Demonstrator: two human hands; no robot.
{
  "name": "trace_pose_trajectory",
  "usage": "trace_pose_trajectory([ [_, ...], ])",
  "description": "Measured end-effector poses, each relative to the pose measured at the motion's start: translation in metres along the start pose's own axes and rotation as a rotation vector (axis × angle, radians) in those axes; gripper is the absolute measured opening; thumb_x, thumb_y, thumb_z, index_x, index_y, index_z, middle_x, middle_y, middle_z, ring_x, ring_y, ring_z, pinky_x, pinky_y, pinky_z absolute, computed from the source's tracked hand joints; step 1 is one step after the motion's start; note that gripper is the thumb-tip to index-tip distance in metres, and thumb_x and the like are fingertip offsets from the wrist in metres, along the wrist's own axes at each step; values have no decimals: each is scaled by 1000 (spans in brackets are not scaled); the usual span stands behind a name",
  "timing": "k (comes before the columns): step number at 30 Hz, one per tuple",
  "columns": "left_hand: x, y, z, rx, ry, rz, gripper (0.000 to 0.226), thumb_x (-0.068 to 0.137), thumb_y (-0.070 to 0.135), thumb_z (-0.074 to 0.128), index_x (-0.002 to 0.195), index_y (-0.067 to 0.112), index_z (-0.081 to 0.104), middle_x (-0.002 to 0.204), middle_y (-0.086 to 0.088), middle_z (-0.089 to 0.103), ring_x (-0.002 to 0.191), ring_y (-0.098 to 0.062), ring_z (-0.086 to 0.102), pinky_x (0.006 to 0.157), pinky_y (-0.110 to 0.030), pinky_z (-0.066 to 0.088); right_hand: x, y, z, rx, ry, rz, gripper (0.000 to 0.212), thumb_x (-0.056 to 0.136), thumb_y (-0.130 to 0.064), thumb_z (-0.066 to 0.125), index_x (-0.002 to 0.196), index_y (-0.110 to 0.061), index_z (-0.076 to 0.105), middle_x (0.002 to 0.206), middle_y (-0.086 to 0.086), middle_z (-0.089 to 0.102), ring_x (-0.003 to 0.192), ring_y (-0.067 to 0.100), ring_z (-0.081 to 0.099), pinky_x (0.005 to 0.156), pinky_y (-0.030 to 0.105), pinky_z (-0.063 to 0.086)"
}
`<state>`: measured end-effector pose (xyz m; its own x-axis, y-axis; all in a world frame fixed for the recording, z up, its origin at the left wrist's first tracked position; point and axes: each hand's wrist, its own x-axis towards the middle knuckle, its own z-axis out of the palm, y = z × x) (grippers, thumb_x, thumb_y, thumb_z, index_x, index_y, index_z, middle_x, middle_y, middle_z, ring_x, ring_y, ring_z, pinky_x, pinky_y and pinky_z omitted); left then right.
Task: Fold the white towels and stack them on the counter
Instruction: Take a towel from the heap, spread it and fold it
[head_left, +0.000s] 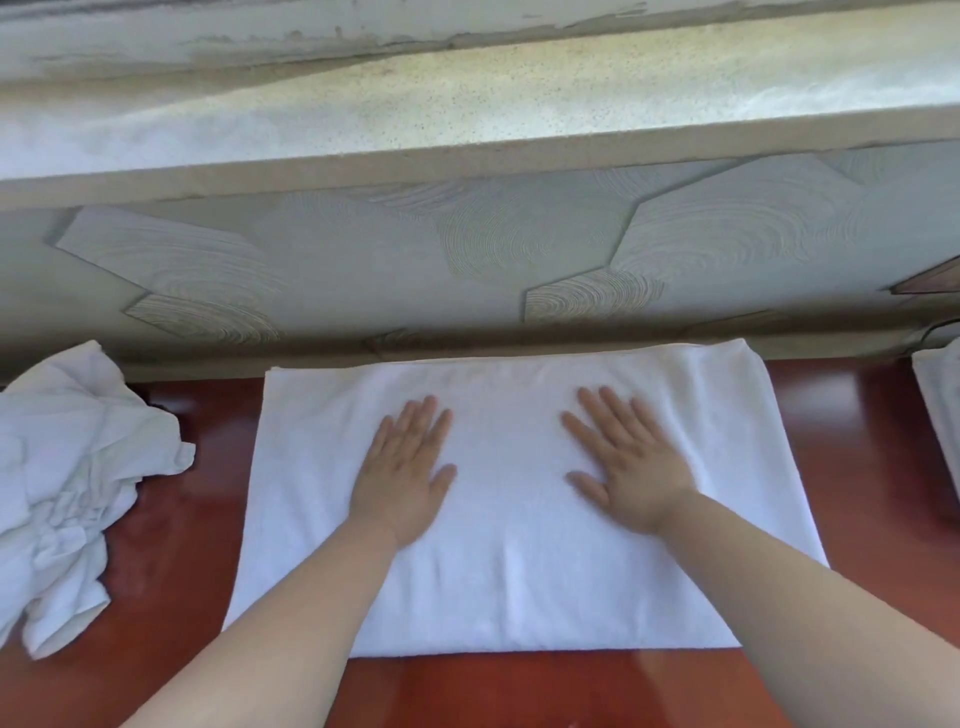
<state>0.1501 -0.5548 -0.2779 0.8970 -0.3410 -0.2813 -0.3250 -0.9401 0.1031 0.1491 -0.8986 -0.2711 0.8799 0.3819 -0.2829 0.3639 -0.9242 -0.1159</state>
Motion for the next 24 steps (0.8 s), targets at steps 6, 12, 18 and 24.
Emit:
trace_pose_trajectory([
  [6,15,-12,-2,114,2,-124,74,96,71,9,160,41,-12,171,6,-19,157,-29,-15,123,-61,-4,17,24,-2,11,-22,338,78,94,-71,10,163,-36,0,171,-4,-13,158,23,-11,126,47,-9],
  [12,7,41,-12,13,-44,-200,74,96,65,12,161,39,-12,168,-2,-27,154,-36,-21,120,-65,-13,-45,-28,12,73,-26,234,71,101,-64,13,164,-31,9,172,3,-7,157,25,-13,127,49,-6],
  [18,-7,159,8,41,-103,150,78,93,72,13,160,40,-14,169,2,-23,155,-29,-25,118,-68,-11,-122,3,31,71,-83,410,76,95,-72,6,162,-39,-5,166,-9,-29,153,17,-29,126,45,-9],
  [24,8,162,26,42,68,125,80,92,69,33,162,35,17,173,-1,7,158,-33,2,119,-71,5,-149,73,38,66,-18,622,77,95,-70,16,162,-36,-1,170,-10,-15,157,27,-4,127,51,6],
])
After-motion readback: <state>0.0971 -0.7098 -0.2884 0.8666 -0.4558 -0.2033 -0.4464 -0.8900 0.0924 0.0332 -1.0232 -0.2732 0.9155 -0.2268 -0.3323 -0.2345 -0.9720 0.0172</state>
